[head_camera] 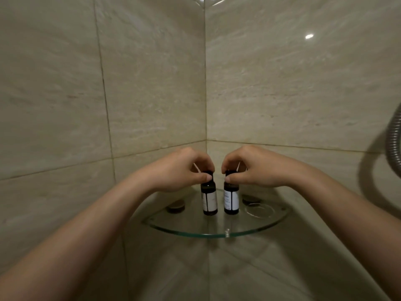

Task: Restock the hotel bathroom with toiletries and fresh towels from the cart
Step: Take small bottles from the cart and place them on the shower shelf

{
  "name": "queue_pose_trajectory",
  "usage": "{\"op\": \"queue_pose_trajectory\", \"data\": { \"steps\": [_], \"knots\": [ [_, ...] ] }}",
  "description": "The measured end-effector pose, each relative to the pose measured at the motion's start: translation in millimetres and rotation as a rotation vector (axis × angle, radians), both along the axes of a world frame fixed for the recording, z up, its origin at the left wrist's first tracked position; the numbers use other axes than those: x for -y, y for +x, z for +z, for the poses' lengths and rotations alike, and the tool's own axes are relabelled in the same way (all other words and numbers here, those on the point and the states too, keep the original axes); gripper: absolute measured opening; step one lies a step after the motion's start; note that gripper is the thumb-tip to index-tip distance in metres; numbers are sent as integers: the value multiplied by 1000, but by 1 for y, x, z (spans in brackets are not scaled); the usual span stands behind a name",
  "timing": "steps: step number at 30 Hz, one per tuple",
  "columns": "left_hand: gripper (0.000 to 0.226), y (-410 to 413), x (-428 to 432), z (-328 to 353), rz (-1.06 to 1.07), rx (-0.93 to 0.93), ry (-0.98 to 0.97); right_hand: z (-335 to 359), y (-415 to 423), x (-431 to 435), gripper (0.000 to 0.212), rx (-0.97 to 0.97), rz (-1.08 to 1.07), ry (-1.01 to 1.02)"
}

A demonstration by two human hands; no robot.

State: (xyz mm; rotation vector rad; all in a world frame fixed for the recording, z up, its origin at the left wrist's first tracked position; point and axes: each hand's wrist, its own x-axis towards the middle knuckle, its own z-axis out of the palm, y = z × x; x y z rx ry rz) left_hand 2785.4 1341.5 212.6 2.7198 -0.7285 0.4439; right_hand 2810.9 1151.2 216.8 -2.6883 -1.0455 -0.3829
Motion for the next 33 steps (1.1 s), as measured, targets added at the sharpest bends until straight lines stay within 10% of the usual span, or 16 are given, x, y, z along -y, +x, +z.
{"op": "queue_pose_trajectory", "data": {
  "steps": [33],
  "knots": [
    [14, -12, 22, -4, 171, 6, -93, 12, 3, -2, 19, 5, 39, -151]
  ]
}}
